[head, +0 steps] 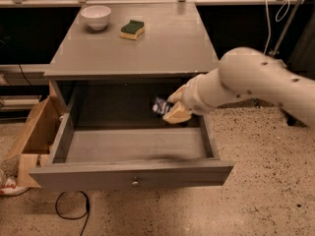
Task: Pick rxbar blueberry from top drawer and place on counter
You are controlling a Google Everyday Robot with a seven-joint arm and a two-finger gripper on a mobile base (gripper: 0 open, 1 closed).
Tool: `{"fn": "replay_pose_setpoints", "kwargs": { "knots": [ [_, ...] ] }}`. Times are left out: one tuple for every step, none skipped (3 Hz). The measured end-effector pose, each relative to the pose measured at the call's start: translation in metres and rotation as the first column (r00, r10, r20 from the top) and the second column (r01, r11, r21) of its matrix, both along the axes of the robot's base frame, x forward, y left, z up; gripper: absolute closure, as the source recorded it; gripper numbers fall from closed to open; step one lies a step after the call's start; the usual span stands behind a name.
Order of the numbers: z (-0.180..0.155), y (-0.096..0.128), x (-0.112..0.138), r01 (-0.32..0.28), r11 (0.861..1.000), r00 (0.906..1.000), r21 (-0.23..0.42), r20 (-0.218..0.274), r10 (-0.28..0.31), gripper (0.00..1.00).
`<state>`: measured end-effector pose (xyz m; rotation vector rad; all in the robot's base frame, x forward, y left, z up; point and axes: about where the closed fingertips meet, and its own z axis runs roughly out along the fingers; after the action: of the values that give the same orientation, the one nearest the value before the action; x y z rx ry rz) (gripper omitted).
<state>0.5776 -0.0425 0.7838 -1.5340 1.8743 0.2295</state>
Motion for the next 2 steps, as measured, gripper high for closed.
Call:
{"fn": "replay_pose_setpoints", "kwargs": {
  "knots": [
    [0.0259, -0.0169, 0.0014, -0.047, 0.999, 0.9966, -0.009, 0.068, 0.047, 1.00],
    [0.0254, -0.0163, 0.0011, -0.049, 0.999, 0.9964, -0.011, 0.069, 0.050, 1.00]
  ]
}}
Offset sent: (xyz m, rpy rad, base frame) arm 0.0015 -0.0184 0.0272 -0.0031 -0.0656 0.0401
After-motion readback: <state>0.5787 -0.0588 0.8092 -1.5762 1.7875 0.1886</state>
